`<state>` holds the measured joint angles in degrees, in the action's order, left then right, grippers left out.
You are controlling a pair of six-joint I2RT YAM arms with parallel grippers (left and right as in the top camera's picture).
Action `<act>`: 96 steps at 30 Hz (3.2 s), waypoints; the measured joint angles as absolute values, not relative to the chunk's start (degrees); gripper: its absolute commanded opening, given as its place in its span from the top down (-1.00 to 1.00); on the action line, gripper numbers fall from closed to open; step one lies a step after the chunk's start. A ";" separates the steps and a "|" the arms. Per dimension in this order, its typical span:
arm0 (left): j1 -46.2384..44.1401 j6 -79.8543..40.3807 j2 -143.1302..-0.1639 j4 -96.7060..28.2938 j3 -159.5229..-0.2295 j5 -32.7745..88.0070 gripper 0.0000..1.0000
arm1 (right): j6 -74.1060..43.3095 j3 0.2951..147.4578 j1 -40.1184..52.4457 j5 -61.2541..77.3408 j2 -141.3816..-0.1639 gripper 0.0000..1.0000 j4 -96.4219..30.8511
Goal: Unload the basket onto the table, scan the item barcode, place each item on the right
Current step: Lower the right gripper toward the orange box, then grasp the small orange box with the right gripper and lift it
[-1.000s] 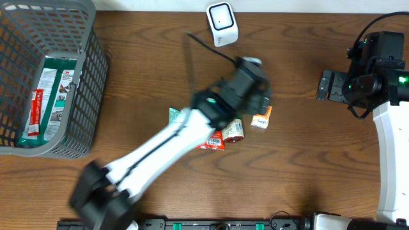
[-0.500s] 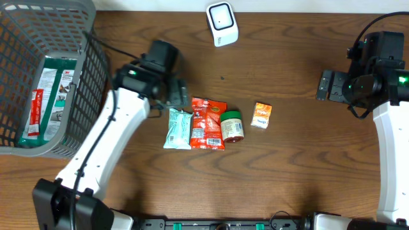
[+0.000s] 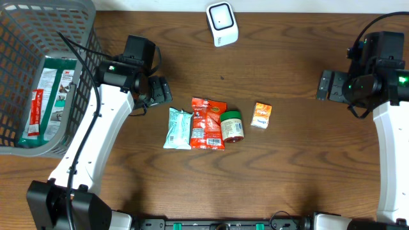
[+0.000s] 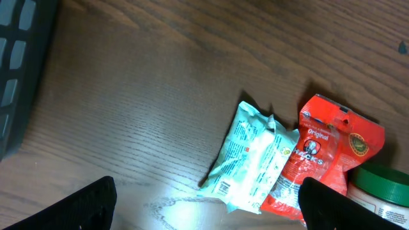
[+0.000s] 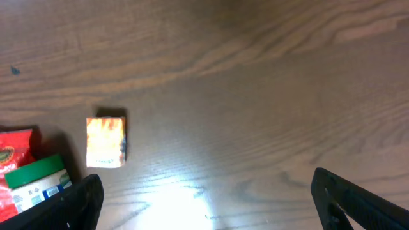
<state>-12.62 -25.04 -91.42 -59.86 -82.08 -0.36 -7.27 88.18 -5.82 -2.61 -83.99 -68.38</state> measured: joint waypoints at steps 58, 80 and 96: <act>-12.62 -25.04 -91.42 -59.99 -82.08 -0.36 -0.82 | -16.80 69.71 4.58 18.48 -105.12 0.10 -43.77; -12.62 -25.04 -91.42 -59.99 -82.08 -0.36 -0.82 | -17.34 62.11 6.24 18.55 -105.12 0.27 -32.14; -12.62 -25.04 -91.42 -59.99 -82.08 -0.36 -0.82 | -18.76 60.29 6.57 18.87 -103.07 0.98 -33.87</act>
<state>-12.62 -25.04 -91.42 -59.99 -82.08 -0.36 -18.76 60.29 6.57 18.87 -103.07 -33.87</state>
